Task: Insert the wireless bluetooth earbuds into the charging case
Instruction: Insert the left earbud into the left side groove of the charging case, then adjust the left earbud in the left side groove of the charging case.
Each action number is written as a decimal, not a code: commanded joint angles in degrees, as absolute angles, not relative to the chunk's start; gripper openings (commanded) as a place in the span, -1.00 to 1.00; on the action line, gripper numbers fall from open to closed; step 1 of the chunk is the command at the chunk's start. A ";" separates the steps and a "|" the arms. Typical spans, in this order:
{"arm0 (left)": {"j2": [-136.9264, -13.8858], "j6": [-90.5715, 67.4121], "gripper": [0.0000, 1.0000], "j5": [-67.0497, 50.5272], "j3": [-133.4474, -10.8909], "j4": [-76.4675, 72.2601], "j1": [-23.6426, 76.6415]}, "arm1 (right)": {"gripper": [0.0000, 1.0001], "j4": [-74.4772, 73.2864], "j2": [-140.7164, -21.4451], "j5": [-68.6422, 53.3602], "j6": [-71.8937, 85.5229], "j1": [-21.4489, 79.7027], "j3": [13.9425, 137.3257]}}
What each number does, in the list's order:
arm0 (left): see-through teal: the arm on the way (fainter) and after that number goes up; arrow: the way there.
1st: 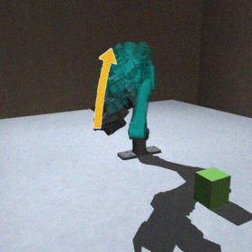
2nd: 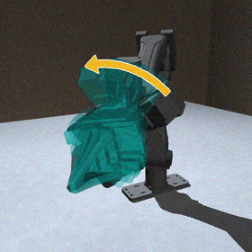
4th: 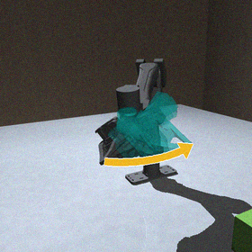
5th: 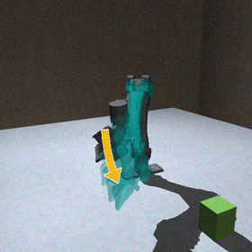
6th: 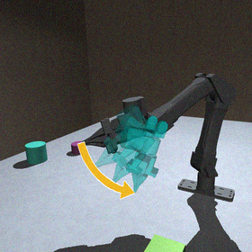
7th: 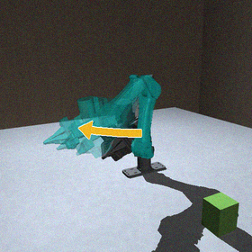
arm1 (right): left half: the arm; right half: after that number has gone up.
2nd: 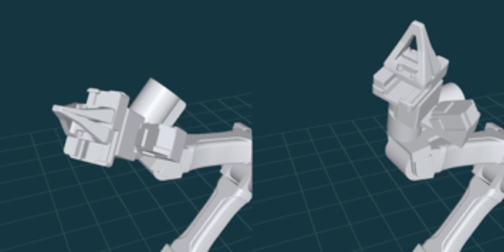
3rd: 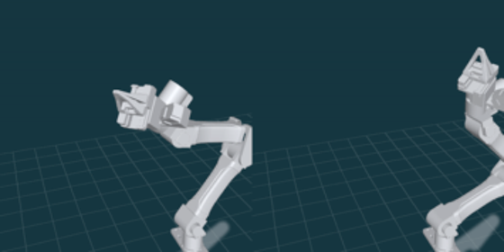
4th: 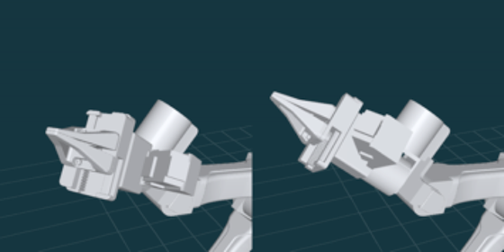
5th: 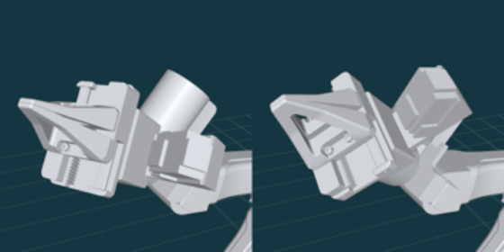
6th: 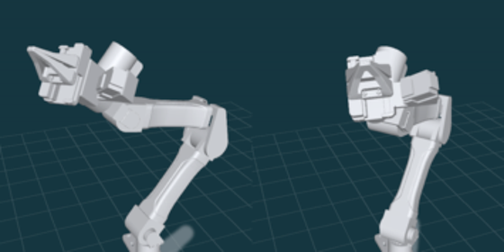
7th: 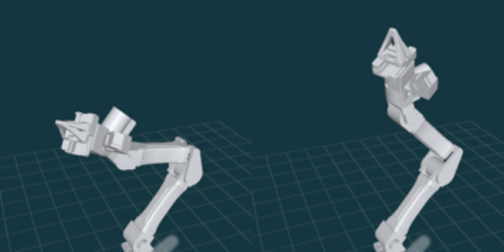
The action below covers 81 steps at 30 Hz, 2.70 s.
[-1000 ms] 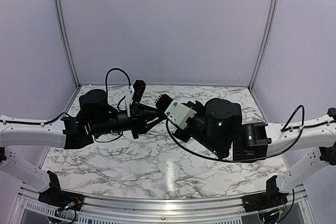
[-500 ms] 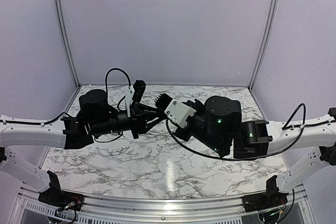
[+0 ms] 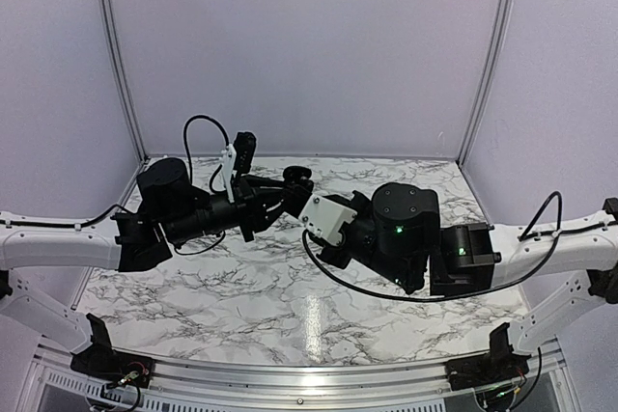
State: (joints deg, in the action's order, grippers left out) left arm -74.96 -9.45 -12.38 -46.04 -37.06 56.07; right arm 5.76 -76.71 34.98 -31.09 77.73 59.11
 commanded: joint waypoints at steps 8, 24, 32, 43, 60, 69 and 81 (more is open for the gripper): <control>-73.89 -10.32 -1.00 -13.56 -46.10 -42.85 55.42 | -0.32 4.65 -73.68 32.61 -27.61 76.80 60.03; -74.28 -12.18 -1.00 -22.25 -44.42 -47.02 54.23 | -0.43 0.18 -65.48 20.55 -22.99 72.95 59.73; -74.63 -13.40 -1.00 -26.94 -44.82 -47.99 54.23 | -0.54 -1.96 -66.62 16.21 -22.81 72.95 61.94; -75.83 -13.78 -1.00 -27.69 -45.42 -48.07 54.23 | -0.63 -1.84 -66.94 15.43 -23.77 72.95 62.83; -77.06 -14.02 -1.00 -26.94 -45.87 -48.07 54.23 | -0.76 -1.01 -68.68 14.25 -23.38 73.00 63.37; -77.53 -13.97 -1.00 -26.74 -46.40 -48.08 54.23 | -0.78 -0.79 -69.67 14.47 -23.51 72.98 63.63; -78.20 -13.63 -1.00 -26.90 -46.80 -48.08 54.23 | -0.78 -0.53 -70.20 15.72 -22.78 73.04 64.22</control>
State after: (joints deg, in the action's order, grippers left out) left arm -77.54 -13.96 -26.94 -45.15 -46.02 54.43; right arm -1.41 -69.93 15.29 -23.75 73.32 61.06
